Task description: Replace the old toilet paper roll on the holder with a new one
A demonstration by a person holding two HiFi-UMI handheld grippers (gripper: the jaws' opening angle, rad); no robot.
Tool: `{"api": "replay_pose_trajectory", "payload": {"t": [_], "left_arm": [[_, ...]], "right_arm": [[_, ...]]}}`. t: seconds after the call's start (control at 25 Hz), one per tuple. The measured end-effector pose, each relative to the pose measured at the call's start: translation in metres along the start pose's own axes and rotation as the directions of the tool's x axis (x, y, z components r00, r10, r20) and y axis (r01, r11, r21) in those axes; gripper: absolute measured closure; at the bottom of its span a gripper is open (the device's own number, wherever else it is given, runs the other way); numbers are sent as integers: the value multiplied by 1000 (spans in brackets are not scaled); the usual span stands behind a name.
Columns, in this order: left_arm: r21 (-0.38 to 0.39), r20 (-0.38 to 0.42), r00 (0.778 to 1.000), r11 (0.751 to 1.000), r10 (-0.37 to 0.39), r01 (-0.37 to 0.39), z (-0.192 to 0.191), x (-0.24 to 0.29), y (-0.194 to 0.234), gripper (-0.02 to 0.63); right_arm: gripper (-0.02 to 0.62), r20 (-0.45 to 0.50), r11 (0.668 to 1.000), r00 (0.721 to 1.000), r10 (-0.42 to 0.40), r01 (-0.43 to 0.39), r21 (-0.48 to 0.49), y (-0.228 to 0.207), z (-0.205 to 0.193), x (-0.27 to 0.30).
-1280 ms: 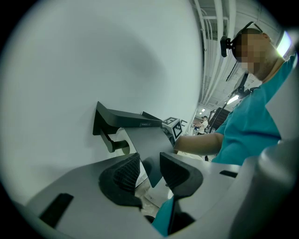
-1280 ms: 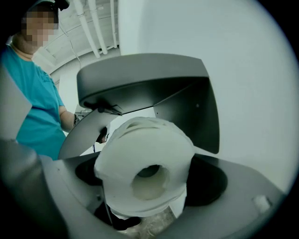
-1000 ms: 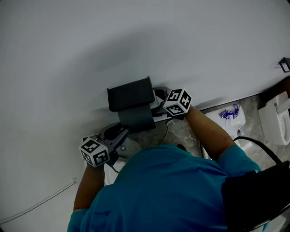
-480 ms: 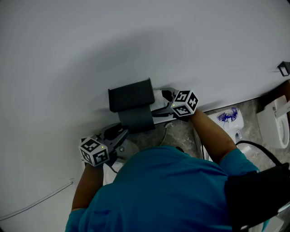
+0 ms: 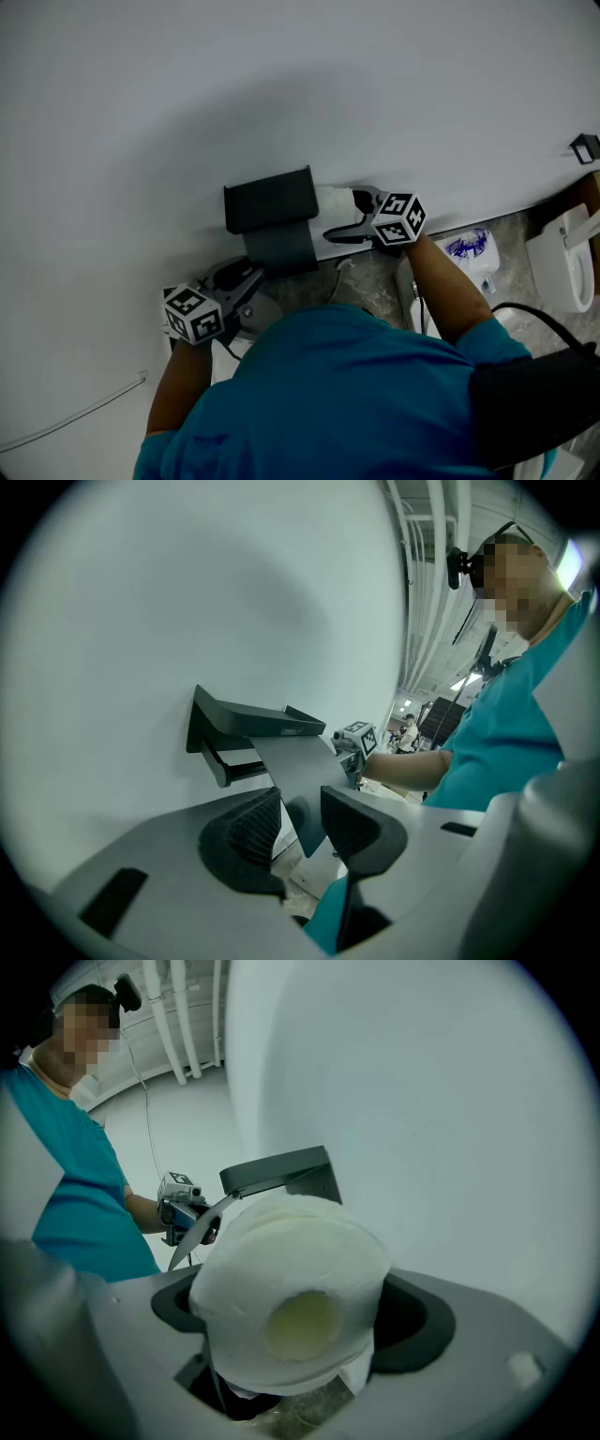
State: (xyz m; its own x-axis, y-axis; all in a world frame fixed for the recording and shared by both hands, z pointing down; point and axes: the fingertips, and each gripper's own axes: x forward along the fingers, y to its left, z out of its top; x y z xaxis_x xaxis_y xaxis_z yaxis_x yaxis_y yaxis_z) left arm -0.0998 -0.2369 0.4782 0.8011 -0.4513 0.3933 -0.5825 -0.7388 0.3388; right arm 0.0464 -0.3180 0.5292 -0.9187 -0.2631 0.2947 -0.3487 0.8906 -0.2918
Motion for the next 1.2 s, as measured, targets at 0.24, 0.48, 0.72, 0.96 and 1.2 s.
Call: {"api": "replay_pose_trajectory", "payload": {"t": [0.24,0.48,0.72,0.96,1.2], "left_arm": [[-3,8,1000,1000,-3,3,0,0,0,471],[1,19,1000,1000,-5,5,0,-1,-1,471],[10,35,999,1000,-10,9,1,0,-1,471],[19,48,999,1000,-18,17,0,1,-1,471],[31,65,997,999,-32,30,-1,1,-2,472]], "right_arm": [[121,22,999,999,-46,45,15,-5,-1,-28],[121,48,995,994,-99,98,25,-7,3,-61],[121,40,987,986,-160,161,-22,-2,28,-94],[121,-1,974,980,-198,197,-114,13,69,-113],[121,-102,953,973,-209,180,-242,35,113,-111]]}}
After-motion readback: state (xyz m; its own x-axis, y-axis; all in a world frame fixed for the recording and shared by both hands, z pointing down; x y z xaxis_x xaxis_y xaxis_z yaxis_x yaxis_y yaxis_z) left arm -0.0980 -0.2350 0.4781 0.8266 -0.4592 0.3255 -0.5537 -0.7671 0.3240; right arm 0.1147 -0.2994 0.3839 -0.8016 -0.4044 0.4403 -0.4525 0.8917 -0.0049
